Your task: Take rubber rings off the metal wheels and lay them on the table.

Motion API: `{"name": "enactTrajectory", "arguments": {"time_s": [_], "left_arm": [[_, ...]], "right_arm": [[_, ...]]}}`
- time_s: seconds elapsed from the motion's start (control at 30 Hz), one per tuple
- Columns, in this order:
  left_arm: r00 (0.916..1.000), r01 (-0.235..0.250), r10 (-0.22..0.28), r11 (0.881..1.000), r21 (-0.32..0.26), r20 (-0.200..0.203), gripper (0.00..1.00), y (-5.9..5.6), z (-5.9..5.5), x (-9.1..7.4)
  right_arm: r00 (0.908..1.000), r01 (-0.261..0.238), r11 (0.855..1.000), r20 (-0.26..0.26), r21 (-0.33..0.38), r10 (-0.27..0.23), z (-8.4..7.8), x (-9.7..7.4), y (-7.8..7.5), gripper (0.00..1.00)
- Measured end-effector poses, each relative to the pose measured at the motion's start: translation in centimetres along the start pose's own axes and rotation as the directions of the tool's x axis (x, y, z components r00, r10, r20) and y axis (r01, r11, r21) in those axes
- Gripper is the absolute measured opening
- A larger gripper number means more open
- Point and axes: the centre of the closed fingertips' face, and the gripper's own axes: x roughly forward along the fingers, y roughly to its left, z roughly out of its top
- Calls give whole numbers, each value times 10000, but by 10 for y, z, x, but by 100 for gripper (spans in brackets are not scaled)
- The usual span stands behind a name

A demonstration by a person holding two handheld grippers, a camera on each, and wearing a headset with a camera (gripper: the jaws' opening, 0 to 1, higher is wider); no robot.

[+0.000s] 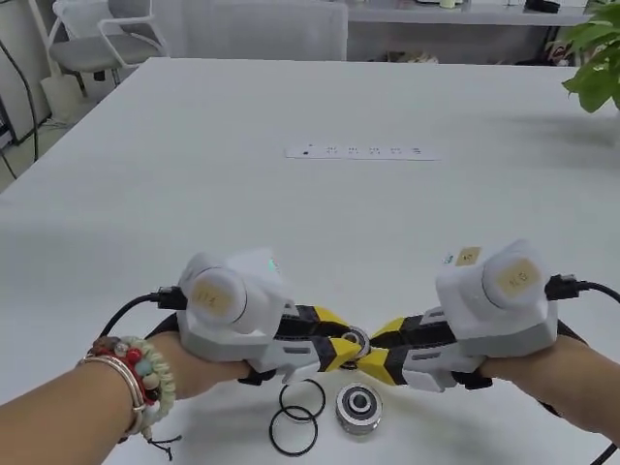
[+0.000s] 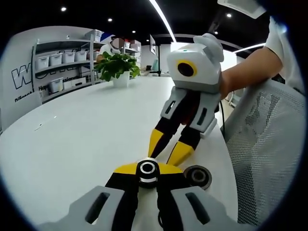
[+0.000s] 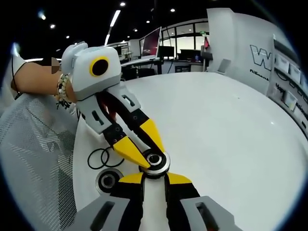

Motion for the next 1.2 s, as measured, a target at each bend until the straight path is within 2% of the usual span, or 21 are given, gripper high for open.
{"name": "enactTrajectory", "arguments": {"time_s": [0.1,0.3,0.47,0.5,0.6,0.7,0.8,1.03,1.1,1.2], "left_arm": [[10000,-2,2,10000,-16,9,9,0,0,0],[10000,-14,15,10000,-47,18,9,0,0,0],[10000,-16,16,10000,-47,20,9,0,0,0],[10000,-16,17,10000,-47,21,9,0,0,0],[10000,-11,11,10000,-45,28,9,0,0,0],[10000,-16,16,10000,-48,27,9,0,-1,0],[10000,-11,11,10000,-45,38,9,0,0,0],[10000,53,-53,10000,-38,31,9,-1,-1,0],[10000,65,-65,10000,-37,32,9,-1,-1,0],[10000,68,-68,10000,-43,31,9,-1,-1,0]], "right_arm": [[10000,25,10000,12,-13,-24,-1,0,0,13],[10000,37,9999,-90,-135,-38,-2,4,3,18],[9999,79,10000,64,33,-79,2,6,3,24],[9997,206,9998,133,55,-206,3,8,2,24],[9991,167,9994,384,295,-179,8,11,3,28],[9988,439,9987,221,-256,-433,6,10,-1,24],[9993,314,9995,186,28,-315,6,8,-1,23],[9997,226,9995,122,-220,-223,5,6,1,22],[9998,205,9982,-15,-564,-206,2,5,1,20],[9999,161,9990,1,-412,-161,1,4,1,18]]}}
